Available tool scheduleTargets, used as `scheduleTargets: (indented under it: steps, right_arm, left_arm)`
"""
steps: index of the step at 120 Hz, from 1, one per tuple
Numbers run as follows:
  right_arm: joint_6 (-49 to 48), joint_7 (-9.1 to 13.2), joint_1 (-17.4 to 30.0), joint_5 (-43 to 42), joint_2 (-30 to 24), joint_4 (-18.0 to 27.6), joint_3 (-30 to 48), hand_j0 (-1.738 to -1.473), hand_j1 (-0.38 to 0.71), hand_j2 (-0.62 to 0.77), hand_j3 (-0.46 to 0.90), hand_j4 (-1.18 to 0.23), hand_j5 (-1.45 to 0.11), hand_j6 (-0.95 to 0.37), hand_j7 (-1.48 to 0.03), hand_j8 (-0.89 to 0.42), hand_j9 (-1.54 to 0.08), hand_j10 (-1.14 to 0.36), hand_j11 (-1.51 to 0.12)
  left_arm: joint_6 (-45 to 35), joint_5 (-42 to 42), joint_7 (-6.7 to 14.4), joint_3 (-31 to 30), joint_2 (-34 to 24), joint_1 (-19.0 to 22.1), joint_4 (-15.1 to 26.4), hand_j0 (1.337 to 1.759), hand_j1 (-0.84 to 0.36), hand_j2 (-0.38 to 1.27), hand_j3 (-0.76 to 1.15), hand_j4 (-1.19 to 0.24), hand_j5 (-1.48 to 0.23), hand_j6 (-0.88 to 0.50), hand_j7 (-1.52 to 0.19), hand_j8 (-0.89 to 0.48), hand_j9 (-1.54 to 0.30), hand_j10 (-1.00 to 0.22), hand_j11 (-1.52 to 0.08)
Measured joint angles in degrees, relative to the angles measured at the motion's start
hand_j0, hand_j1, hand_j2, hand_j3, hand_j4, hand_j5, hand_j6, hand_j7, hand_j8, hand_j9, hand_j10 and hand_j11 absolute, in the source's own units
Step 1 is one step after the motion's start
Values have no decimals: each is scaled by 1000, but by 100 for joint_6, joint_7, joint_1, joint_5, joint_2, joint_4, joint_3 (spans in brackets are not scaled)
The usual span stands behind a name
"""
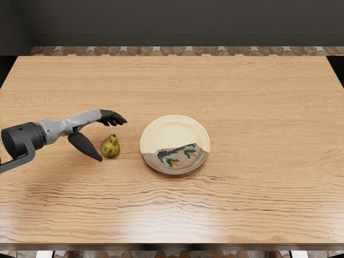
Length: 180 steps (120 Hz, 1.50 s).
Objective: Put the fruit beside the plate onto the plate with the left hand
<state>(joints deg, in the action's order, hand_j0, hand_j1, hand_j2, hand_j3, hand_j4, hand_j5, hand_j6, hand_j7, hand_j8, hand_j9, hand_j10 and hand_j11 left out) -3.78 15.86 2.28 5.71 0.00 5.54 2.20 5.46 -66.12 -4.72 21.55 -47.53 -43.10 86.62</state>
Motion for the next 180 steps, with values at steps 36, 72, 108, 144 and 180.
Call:
scheduleTargets:
  steps: [36,72,108,144,180]
  right_arm:
    - [0,1,0,0,0,0,0,-1658,-349,0,0,0,0,-1,0,0,0,0,0]
    - [0,-1,0,0,0,0,0,-1658,-349,0,0,0,0,-1,0,0,0,0,0]
    - [0,-1,0,0,0,0,0,-1658,-349,0,0,0,0,-1,0,0,0,0,0]
    - [0,-1,0,0,0,0,0,-1658,-349,0,0,0,0,-1,0,0,0,0,0]
    - [0,-3,0,0,0,0,0,-1658,-349,0,0,0,0,-1,0,0,0,0,0]
  left_arm:
    - [-55,-144,9,-30,324,54,-269,1658,-40,70,0,-331,-426,-332,-425,-332,-425,-331,-425]
    - [-413,-291,22,-263,343,47,-452,1658,-42,70,0,-333,-428,-334,-428,-333,-427,-332,-427]
    - [-440,-305,11,-286,376,37,-654,1658,-42,71,0,-333,-428,-334,-428,-334,-428,-333,-427]
    - [-414,-298,26,-321,363,-6,-580,1658,-48,72,0,-338,-435,-339,-434,-339,-434,-338,-434]
    - [-344,-277,51,-328,333,13,-400,1658,-84,78,0,-368,-473,-368,-473,-368,-473,-367,-473]
